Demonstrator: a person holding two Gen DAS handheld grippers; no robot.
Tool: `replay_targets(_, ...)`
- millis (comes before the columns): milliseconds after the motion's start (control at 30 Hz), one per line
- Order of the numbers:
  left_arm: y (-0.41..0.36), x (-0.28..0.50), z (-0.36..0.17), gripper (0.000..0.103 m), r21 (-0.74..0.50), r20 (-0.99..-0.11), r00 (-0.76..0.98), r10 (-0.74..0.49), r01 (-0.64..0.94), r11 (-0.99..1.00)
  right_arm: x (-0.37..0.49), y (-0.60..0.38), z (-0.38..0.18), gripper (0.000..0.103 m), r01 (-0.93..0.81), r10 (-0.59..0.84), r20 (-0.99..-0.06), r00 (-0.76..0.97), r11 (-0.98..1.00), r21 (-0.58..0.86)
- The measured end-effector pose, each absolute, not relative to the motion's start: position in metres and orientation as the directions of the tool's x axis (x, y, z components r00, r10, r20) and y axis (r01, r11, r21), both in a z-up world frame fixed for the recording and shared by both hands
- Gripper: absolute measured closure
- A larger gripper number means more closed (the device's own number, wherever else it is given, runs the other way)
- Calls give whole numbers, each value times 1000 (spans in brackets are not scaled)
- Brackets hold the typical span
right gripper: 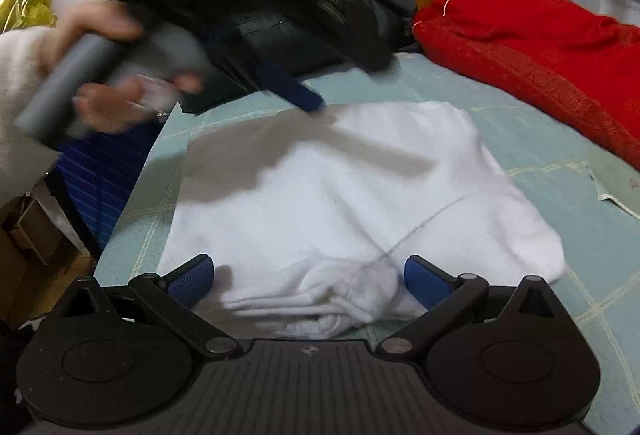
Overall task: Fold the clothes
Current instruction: 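Press the folded sweatshirt flat with the left gripper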
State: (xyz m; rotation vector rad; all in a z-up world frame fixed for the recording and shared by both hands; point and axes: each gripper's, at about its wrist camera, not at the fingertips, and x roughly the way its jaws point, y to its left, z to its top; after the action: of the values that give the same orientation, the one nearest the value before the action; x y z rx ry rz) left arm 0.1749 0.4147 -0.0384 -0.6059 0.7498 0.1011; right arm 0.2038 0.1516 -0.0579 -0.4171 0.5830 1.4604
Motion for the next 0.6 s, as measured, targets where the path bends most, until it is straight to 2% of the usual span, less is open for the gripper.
replay_targets(100,423,185,-63,1,-485,-697,707,-117,-345,803,205,148,-57,0,-990,802,-597,21,100,98)
replay_targets(233,415,188,-43,1,-455,-713,694,-101,-348,820,205,143,-56,0,-980,807,-589,43,149,133)
replay_targets(433,413,223,-27,1,-497,-671,725,-154,-287,819,199,136,-47,0,-970,804,-591,60,187,157)
replay_targets(600,421,261,-61,1,-480,-709,695,-118,-354,803,203,126,-41,0,-957,797,-603,33,199,211)
